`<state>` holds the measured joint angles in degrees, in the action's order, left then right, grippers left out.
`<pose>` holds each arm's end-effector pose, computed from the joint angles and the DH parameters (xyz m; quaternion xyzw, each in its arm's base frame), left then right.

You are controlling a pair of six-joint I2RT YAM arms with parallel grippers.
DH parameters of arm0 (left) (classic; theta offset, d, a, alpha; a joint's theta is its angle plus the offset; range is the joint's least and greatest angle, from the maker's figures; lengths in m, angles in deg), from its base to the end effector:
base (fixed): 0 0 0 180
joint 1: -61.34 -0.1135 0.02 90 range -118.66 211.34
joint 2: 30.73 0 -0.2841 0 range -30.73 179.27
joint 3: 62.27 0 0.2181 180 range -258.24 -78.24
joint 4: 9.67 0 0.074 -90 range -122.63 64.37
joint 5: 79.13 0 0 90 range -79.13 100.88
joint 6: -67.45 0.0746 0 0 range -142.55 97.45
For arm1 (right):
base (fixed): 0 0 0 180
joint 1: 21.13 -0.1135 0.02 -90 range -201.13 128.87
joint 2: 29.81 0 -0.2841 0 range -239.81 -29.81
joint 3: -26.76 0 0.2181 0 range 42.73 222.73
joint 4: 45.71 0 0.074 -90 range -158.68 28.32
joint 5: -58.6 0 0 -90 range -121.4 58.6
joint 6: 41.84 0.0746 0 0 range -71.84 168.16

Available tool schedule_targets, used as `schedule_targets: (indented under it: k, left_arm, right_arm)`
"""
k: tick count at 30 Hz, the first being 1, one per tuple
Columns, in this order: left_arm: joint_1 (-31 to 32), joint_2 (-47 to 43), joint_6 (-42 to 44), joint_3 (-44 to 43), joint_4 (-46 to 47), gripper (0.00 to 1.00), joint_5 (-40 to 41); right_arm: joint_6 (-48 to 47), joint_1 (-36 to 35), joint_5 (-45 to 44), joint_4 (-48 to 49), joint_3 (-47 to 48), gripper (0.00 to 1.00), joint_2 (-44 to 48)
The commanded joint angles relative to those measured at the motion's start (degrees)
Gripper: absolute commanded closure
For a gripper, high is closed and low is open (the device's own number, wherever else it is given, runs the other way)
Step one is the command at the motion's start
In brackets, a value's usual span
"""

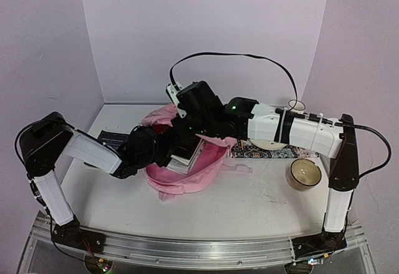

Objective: Pack the student bag
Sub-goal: Place the book in the largest pocket of the bag.

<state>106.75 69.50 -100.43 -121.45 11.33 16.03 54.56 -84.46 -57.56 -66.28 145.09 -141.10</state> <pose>0.2675 -0.2618 0.1990 -0.2536 0.7787 -0.4864 0.3044 0.2433 0.4112 0.3720 -0.2415 0.7394 0.1988 0.5962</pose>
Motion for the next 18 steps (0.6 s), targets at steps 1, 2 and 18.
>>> schedule_targets:
  k: [1,2,18]
  left_arm:
    - [0.8,-6.6,2.4,0.0,-8.8,0.12,4.3]
    - [1.2,-7.5,3.1,-0.5,-11.1,0.06,5.3]
    - [5.9,-8.0,8.3,-15.7,-42.7,0.01,14.3]
  right_arm:
    - [1.6,-0.7,-2.1,5.7,0.0,1.00,4.8]
    - [1.8,-0.7,-2.0,5.7,-0.1,1.00,4.8]
    - [3.2,-0.7,-1.1,5.7,-1.0,1.00,5.5]
